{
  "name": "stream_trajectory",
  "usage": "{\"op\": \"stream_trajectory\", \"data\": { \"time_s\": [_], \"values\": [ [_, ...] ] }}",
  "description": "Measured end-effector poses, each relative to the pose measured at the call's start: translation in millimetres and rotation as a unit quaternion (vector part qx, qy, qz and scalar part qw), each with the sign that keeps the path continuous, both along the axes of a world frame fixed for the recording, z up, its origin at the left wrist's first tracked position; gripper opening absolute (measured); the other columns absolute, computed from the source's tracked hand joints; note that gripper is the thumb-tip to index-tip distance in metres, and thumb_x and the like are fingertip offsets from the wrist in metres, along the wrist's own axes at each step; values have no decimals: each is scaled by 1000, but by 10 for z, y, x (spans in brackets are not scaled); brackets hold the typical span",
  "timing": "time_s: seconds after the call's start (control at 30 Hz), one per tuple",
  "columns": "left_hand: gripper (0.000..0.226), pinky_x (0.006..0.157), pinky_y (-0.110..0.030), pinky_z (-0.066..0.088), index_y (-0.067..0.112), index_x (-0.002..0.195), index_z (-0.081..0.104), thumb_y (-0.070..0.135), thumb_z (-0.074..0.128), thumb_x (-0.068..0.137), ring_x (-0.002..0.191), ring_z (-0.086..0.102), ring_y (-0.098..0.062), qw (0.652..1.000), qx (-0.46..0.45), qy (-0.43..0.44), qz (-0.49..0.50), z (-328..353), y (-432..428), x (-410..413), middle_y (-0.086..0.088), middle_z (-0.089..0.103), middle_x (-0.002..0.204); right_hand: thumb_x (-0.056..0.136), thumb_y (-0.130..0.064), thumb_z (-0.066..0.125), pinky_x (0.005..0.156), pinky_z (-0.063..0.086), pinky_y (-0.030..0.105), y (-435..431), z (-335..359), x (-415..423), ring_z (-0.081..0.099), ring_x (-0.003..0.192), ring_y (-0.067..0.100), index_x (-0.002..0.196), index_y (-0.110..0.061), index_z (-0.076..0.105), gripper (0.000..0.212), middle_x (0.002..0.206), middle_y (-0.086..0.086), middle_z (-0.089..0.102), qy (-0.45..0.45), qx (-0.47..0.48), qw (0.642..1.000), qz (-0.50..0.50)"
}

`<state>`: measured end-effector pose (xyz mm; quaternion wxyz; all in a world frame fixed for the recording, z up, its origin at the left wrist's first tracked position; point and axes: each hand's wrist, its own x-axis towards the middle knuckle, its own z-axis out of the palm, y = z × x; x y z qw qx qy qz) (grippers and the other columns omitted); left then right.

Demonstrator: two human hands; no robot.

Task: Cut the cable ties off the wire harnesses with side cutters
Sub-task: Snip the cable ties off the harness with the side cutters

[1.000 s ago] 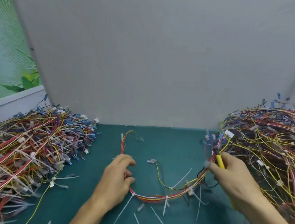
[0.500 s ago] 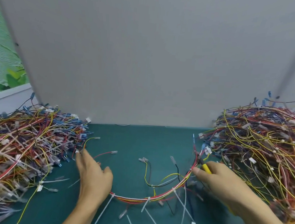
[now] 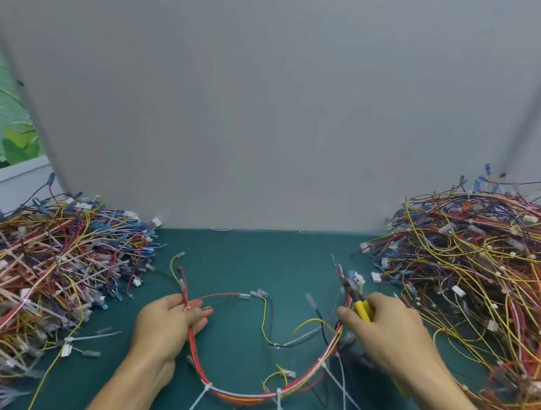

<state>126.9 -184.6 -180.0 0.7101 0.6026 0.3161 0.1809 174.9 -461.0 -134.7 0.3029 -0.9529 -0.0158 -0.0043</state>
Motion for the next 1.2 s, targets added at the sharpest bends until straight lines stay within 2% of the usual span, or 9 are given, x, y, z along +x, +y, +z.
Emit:
{"op": "stream_trajectory", "data": {
  "time_s": [0.13,0.27,0.37,0.57,0.73,0.87,1.0,1.1,1.2],
  "values": [
    [12,51,-27,52,6,96,66,-1,63,87,58,67,-18,995,81,22,-45,48,-33,-40,-8,72,79,80,-45,60,68,47,36,23,-10,-3,58,76,29,68,-16,50,33,72,3,58,19,-1,1000,15],
    [20,42,-25,43,23,89,65,3,66,86,45,55,-12,983,165,29,-70,78,-70,-70,2,71,76,78,-36,60,61,44,34,19,13,-19,54,68,27,67,-15,48,27,65,2,54,19,10,1000,22],
    [23,45,-25,37,33,80,64,11,73,80,40,48,-5,965,247,41,-76,103,-67,-91,4,68,67,79,-32,57,60,43,35,23,36,-29,55,70,26,71,-16,49,20,68,2,56,-4,21,999,25],
    [19,44,-24,34,22,80,68,6,77,75,35,48,1,967,232,63,-89,114,-77,-100,7,68,58,79,-26,57,63,45,37,22,95,-38,53,74,24,74,-18,48,13,69,0,55,-62,34,997,37],
    [21,57,-28,43,22,81,69,5,79,73,60,65,-12,971,220,52,-81,76,-34,-88,6,72,65,79,-19,59,62,44,38,6,111,-47,52,70,25,73,-17,49,12,64,1,54,-109,47,991,65],
    [24,42,-12,39,17,88,67,-4,73,77,42,52,0,983,174,-22,-63,85,-21,-46,5,71,67,82,-13,66,63,42,27,5,159,-59,53,71,10,84,-25,60,14,69,-7,59,-218,159,959,88],
    [23,42,-23,39,17,91,66,-3,69,81,42,47,-7,988,148,-51,-14,65,41,-19,1,66,72,85,-16,69,67,42,23,27,152,-51,55,73,8,91,-29,63,16,76,-8,61,-249,285,921,90],
    [21,49,-26,38,15,90,65,-4,68,82,48,47,-15,987,160,-22,-18,-1,83,-13,-1,65,70,85,-17,66,63,40,33,-26,12,55,50,67,18,82,-21,60,8,65,-4,57,-188,187,963,39],
    [22,49,-27,40,19,83,63,-3,69,82,50,48,-17,984,174,-6,-23,-30,105,-7,-3,66,70,88,-26,59,69,47,36,-96,-111,119,56,80,29,82,-16,54,13,76,2,61,-78,35,996,1]
  ]
}}
